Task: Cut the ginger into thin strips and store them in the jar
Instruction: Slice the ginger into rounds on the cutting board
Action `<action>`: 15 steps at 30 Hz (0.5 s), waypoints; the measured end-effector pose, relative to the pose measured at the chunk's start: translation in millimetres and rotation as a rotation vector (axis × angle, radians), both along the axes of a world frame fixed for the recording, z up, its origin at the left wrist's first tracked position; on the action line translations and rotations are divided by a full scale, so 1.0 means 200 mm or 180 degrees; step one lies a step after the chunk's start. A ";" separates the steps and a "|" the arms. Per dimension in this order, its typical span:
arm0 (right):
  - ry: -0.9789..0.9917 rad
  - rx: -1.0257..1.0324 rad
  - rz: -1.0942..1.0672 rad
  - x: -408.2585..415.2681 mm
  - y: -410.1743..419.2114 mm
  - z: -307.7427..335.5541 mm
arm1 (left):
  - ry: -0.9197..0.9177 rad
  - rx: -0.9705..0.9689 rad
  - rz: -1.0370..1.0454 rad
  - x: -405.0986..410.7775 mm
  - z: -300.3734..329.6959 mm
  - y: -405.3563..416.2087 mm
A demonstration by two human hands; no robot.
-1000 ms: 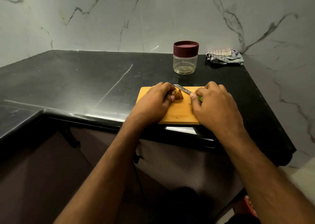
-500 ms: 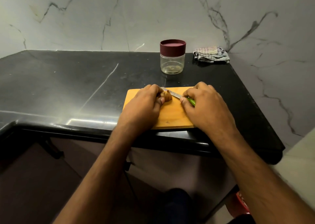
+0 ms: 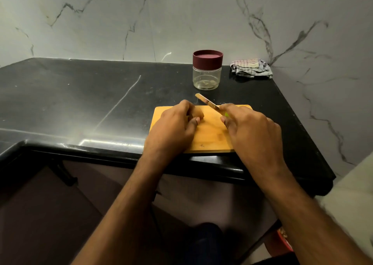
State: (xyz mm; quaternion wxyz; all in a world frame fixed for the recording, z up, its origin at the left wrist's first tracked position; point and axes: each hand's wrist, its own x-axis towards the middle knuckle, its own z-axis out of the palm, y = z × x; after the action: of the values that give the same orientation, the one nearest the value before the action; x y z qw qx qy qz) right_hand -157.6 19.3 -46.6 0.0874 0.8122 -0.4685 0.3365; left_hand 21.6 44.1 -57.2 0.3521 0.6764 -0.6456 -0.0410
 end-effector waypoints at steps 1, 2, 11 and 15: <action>0.0058 0.0012 0.0026 0.00 0.00 0.00 | 0.0029 -0.0025 -0.0016 0.00 0.00 0.00; 0.0126 0.0020 0.0018 0.00 0.00 0.00 | 0.0048 -0.0045 -0.0030 0.00 0.00 0.00; 0.0294 0.1298 -0.0181 -0.01 0.08 0.12 | 0.0045 -0.0127 0.0068 0.01 0.00 0.00; 0.0610 0.1816 -0.0173 0.02 0.09 0.18 | -0.0020 -0.0111 0.0100 0.01 0.00 0.00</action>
State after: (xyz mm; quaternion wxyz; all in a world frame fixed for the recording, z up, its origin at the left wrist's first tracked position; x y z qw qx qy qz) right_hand -153.2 36.4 -10.9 -0.0916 0.8192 -0.5552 0.1107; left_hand 23.0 44.7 -57.1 0.3624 0.6803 -0.6367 -0.0221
